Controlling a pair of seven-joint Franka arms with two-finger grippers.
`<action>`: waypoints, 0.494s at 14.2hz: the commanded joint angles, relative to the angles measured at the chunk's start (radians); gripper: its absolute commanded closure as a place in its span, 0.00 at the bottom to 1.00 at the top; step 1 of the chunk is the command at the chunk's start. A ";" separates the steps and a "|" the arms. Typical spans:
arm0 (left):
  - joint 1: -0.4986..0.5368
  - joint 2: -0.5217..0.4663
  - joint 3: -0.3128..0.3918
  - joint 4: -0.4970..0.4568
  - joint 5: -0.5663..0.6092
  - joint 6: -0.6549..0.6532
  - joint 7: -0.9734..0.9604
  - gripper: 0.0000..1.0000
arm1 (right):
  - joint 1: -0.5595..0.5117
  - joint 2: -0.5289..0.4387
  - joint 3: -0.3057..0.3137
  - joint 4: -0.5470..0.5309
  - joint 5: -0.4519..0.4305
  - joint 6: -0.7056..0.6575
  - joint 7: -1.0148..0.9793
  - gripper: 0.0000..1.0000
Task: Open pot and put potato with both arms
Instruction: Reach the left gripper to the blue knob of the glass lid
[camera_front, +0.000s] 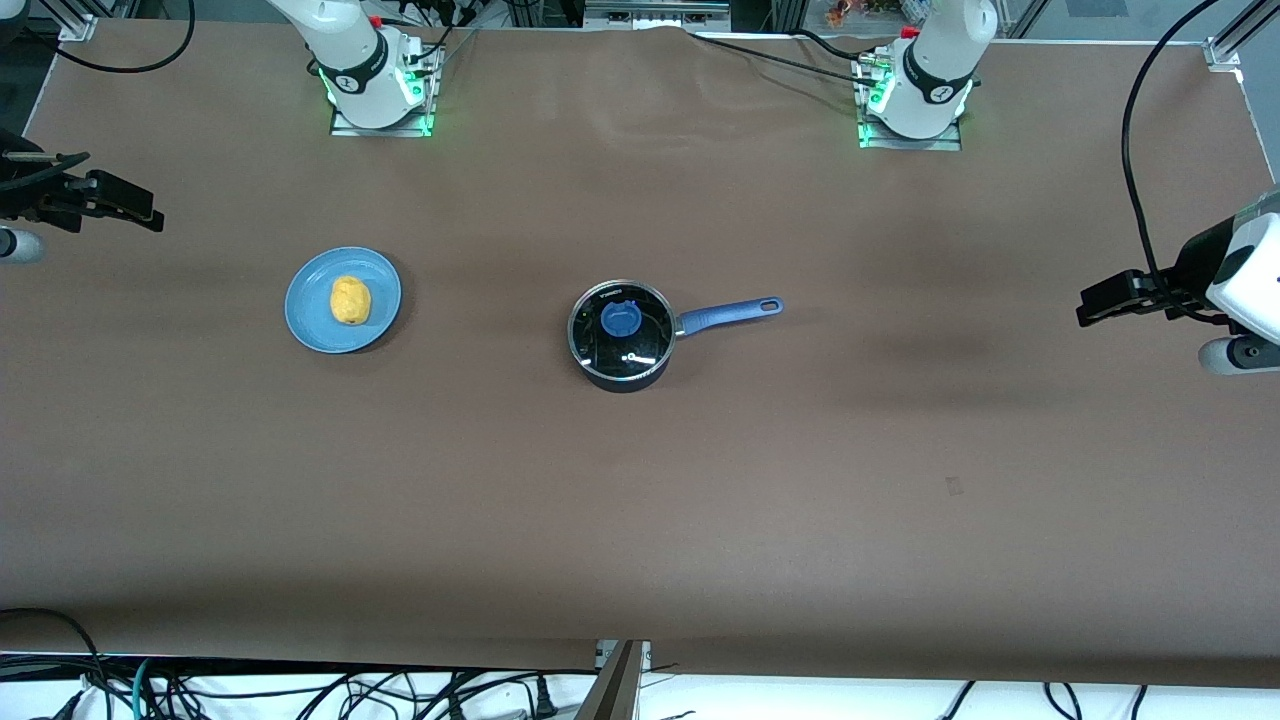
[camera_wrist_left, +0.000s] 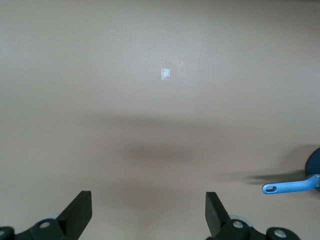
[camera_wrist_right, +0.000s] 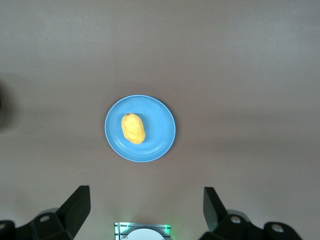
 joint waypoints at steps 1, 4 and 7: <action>0.000 -0.025 0.003 -0.023 -0.024 0.002 -0.005 0.00 | 0.006 -0.004 -0.005 0.024 0.016 -0.021 -0.005 0.00; -0.005 -0.021 -0.004 -0.025 -0.024 0.002 -0.005 0.00 | 0.007 0.005 -0.004 0.043 0.018 -0.010 -0.002 0.00; -0.051 -0.007 -0.033 -0.040 -0.066 0.008 -0.049 0.00 | 0.007 0.007 -0.005 0.043 0.018 -0.010 -0.004 0.00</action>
